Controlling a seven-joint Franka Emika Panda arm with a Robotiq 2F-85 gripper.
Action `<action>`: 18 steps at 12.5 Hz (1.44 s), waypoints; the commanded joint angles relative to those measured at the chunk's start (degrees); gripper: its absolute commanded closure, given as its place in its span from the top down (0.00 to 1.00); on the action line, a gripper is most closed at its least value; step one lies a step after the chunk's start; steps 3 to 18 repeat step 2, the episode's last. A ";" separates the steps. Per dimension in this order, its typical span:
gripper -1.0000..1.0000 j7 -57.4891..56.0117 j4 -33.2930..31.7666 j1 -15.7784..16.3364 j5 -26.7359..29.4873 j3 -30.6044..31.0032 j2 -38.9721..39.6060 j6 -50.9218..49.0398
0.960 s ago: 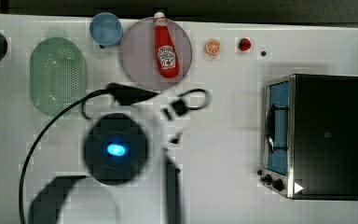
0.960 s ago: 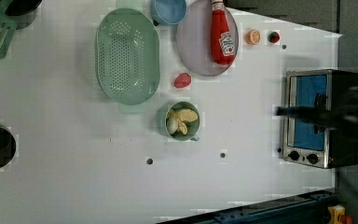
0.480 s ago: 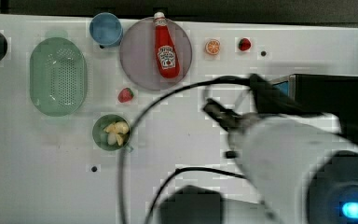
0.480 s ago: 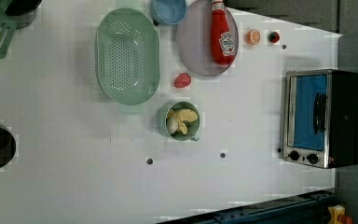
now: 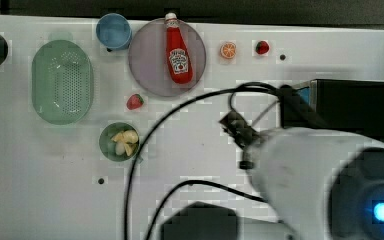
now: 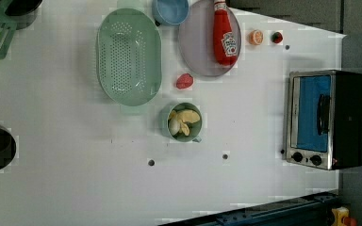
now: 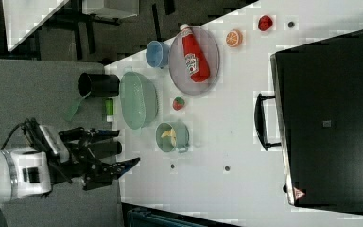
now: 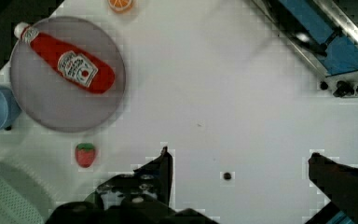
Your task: Pick Banana and place it in mug.
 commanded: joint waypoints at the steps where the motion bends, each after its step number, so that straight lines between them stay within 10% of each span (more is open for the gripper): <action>1: 1.00 4.18 0.02 1.80 -1.18 0.85 0.86 -1.91; 18: 1.00 4.14 0.00 1.89 -1.18 0.97 0.86 -3.00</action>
